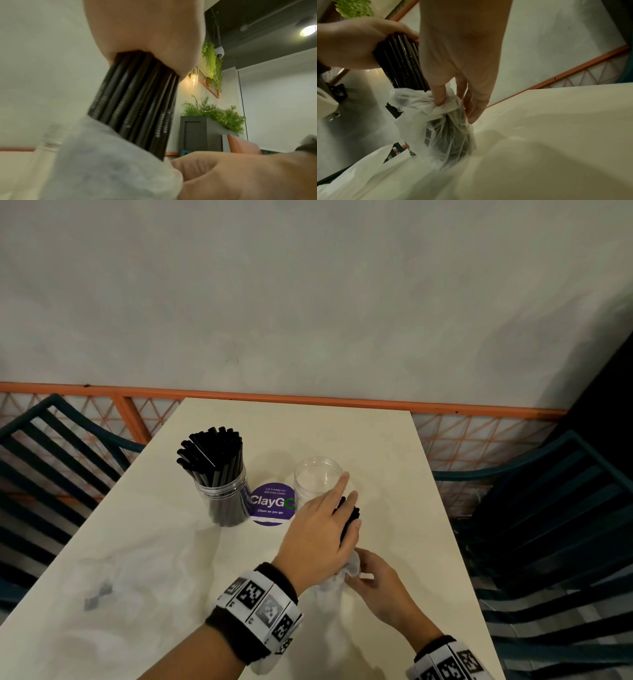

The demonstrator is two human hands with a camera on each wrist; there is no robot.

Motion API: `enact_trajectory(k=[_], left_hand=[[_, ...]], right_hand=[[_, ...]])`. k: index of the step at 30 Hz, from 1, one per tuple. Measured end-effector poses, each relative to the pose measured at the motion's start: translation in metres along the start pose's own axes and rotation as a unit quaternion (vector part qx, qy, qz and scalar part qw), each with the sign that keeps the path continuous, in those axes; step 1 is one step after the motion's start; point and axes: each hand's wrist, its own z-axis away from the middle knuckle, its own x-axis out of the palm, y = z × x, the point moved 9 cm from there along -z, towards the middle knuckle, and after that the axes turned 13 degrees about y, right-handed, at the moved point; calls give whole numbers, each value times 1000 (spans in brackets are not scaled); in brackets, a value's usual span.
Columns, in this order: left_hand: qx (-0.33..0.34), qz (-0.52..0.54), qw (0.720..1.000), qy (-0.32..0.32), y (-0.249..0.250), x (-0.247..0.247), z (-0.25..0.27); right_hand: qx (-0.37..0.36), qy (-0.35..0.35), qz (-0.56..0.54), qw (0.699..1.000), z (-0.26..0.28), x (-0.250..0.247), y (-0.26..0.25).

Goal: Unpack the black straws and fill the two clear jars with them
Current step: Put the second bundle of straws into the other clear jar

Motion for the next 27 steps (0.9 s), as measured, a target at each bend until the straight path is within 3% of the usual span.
enact_trajectory(k=[2, 5, 13, 22, 27], left_hand=[[35, 63, 997, -26, 5, 2, 2], [81, 70, 994, -37, 4, 2, 7], [70, 55, 993, 82, -9, -4, -7], [110, 43, 993, -10, 0, 17, -11], [117, 13, 993, -30, -4, 24, -18]], right_hand=[[3, -7, -4, 1000, -1, -1, -1], [6, -20, -16, 1000, -1, 0, 0], [24, 23, -35, 999, -5, 5, 14], [39, -16, 13, 999, -11, 4, 16], [40, 28, 7, 999, -12, 1, 23]])
